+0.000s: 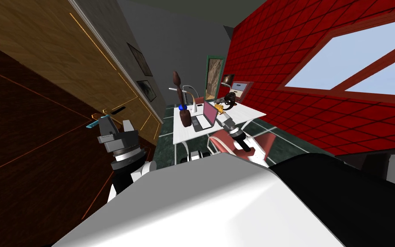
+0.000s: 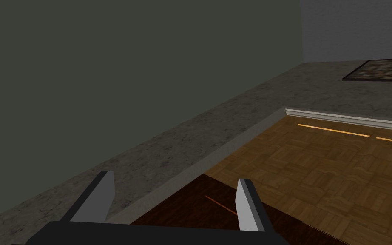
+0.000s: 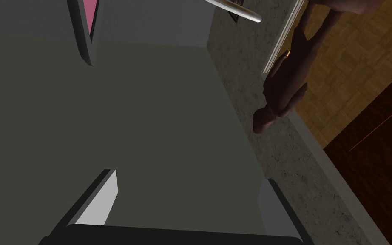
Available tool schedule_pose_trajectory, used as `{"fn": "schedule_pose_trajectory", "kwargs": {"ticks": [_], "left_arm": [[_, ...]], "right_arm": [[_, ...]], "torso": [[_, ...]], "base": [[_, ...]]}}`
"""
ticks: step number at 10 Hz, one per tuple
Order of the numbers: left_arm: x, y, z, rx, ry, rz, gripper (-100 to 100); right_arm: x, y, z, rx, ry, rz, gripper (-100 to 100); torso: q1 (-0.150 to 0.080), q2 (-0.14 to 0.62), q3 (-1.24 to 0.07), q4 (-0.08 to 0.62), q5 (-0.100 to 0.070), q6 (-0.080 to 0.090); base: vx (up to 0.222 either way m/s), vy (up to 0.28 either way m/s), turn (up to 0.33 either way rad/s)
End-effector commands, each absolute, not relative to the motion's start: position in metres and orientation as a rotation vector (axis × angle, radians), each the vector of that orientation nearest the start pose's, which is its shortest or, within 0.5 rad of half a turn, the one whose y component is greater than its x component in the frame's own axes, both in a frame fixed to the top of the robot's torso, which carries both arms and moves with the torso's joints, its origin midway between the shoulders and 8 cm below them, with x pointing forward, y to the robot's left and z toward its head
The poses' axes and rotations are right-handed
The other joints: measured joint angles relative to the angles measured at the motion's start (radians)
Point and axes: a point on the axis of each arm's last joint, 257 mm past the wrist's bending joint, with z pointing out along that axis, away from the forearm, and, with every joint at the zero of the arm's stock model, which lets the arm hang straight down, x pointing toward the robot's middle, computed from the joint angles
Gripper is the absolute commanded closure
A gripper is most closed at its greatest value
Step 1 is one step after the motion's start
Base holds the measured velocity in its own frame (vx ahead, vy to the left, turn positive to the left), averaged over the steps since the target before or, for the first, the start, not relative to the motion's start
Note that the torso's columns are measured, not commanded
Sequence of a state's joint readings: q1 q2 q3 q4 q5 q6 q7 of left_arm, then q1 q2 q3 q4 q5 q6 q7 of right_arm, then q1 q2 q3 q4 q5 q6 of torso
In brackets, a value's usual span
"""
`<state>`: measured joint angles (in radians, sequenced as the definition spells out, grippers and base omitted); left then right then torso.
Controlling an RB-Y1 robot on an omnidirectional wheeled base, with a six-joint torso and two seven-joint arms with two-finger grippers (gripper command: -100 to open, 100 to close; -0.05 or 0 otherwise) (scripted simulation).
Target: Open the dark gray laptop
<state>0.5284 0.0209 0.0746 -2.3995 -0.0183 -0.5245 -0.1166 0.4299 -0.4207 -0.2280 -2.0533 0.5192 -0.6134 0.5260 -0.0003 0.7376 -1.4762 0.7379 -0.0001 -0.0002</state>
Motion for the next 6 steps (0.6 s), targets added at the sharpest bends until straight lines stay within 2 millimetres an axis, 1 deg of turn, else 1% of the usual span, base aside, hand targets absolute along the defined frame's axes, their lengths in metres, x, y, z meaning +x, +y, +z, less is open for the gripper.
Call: {"fn": "schedule_pose_trajectory", "kwargs": {"ticks": [1, 2, 6], "left_arm": [[0.309, 0.29, 0.073, -0.481, 0.582, -1.123, 0], [0.309, 0.29, 0.073, -0.481, 0.582, -1.123, 0], [0.309, 0.29, 0.073, -0.481, 0.582, -1.123, 0]], "right_arm": [[0.389, -0.3, -0.064, -0.462, 1.153, 0.099, -100], [0.389, -0.3, -0.064, -0.465, 1.151, 0.094, -100], [0.402, -0.328, -0.084, -0.661, 1.184, -0.14, -100]], "torso": [[0.0, 0.0, 0.0, 0.0, 0.0, 0.0], [0.0, 0.0, 0.0, 0.0, 0.0, 0.0], [0.0, 0.0, 0.0, 0.0, 0.0, 0.0]], "base": [[0.038, -0.008, 0.083], [0.024, -0.007, 0.029], [0.03, -0.007, 0.087]]}}
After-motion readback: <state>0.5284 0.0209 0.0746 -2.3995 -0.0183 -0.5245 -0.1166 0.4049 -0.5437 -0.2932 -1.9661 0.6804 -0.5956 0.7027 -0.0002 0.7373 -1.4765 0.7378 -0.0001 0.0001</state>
